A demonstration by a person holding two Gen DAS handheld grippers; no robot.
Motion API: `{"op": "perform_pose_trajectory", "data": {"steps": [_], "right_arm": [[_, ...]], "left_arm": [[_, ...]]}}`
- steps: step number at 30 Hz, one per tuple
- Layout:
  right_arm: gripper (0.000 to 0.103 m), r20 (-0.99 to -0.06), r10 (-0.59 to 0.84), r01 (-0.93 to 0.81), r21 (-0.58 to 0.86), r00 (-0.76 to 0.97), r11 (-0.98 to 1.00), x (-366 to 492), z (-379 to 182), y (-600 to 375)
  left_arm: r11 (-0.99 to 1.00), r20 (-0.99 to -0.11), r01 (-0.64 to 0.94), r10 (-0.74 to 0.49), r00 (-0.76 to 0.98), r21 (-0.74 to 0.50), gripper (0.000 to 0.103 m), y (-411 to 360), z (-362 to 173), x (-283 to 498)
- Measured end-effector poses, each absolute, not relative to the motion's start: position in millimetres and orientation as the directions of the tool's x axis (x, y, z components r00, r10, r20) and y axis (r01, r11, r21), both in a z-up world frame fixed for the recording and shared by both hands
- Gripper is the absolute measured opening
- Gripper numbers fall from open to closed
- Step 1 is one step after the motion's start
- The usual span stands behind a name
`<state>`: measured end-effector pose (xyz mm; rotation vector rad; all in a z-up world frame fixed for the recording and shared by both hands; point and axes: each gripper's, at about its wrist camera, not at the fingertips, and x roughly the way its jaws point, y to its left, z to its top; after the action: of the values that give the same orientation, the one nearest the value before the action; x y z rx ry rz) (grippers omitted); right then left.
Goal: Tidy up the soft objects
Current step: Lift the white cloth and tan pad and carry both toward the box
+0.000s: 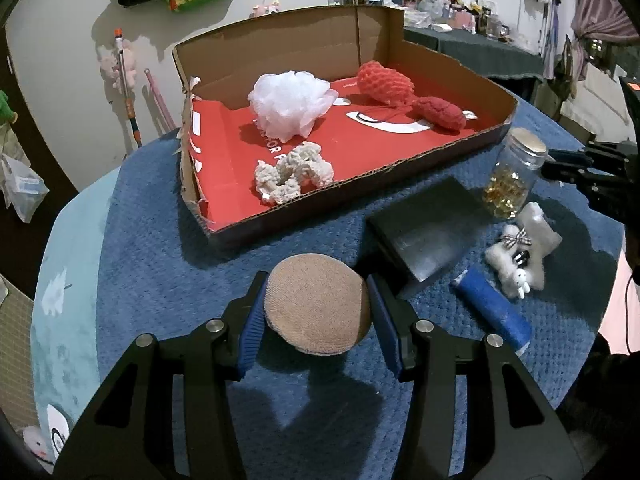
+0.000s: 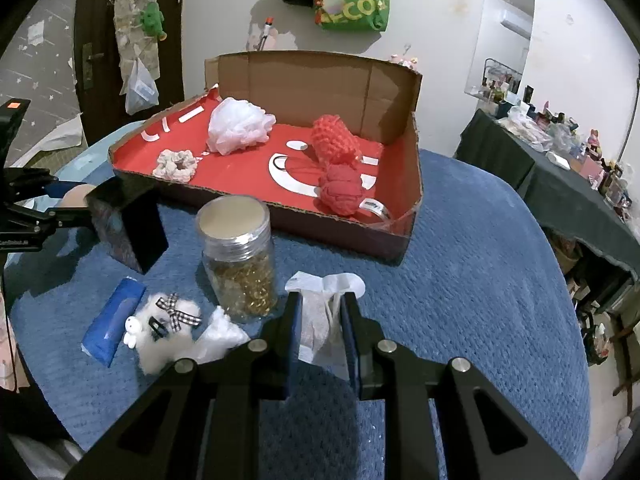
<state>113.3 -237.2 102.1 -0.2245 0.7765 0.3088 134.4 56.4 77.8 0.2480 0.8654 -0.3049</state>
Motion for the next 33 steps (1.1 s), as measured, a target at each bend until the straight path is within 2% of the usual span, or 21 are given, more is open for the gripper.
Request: {"op": "perform_pose_trajectory", "data": {"steps": [33], "right_arm": [[0.021,-0.761,0.160,-0.381,-0.123,0.629,0.916,145,99,-227]], "left_arm": [[0.902,-0.807,0.418,-0.168,0.566,0.106,0.047,56,75,158]]}}
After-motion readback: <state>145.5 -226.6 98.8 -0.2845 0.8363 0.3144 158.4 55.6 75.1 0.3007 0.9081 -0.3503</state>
